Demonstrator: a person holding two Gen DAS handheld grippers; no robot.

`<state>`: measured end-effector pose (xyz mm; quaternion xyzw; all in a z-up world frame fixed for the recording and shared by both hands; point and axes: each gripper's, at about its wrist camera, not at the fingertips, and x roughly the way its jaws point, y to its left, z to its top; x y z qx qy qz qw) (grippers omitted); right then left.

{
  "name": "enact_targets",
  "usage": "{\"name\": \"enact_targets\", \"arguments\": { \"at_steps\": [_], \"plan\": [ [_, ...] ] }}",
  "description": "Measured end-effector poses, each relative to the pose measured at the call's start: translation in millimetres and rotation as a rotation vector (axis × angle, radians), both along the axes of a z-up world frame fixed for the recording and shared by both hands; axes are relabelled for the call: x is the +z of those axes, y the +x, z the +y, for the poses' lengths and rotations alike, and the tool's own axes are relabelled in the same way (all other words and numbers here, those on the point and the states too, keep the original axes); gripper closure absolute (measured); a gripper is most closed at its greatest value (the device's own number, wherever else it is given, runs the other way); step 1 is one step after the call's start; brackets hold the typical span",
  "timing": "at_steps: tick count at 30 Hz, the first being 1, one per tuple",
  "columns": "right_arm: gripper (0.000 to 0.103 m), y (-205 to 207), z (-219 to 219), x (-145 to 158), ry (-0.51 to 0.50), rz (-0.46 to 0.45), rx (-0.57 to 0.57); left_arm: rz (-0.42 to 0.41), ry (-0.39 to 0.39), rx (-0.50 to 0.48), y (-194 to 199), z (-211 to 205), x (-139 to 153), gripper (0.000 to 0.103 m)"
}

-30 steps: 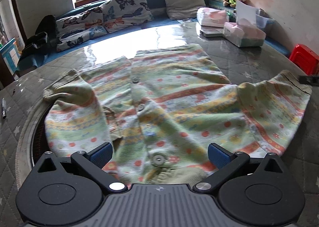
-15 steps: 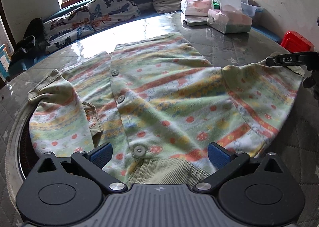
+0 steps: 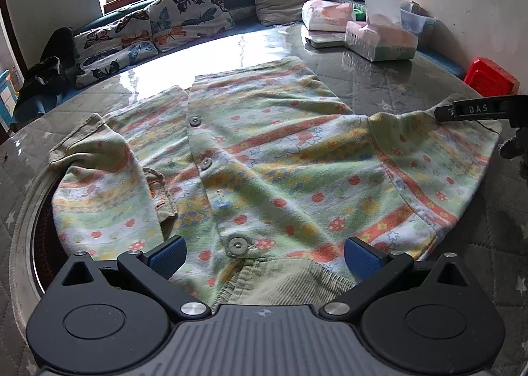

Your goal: Fold clothes

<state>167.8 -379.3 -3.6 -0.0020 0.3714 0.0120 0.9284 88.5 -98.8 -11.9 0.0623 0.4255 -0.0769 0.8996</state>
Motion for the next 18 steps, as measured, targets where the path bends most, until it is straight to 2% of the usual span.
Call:
{"name": "enact_targets", "arguments": {
  "at_steps": [2,5,11,18],
  "plan": [
    [0.026,-4.3,10.8,4.9,-0.003,-0.008,0.033,-0.005,-0.004,0.011,-0.7,3.7,2.7,0.000],
    [0.015,-11.6,34.8,13.2,0.005,-0.018,0.105,-0.024,-0.006,0.033,-1.4,12.6,8.5,0.000],
    [0.012,-23.6,91.0,24.7,0.014,-0.031,0.272,-0.062,0.002,0.122,4.0,47.4,19.5,0.000],
    [0.010,-39.1,154.6,24.9,0.019,-0.024,0.459,-0.083,0.010,0.298,25.8,112.8,25.1,0.000]
  ]
}}
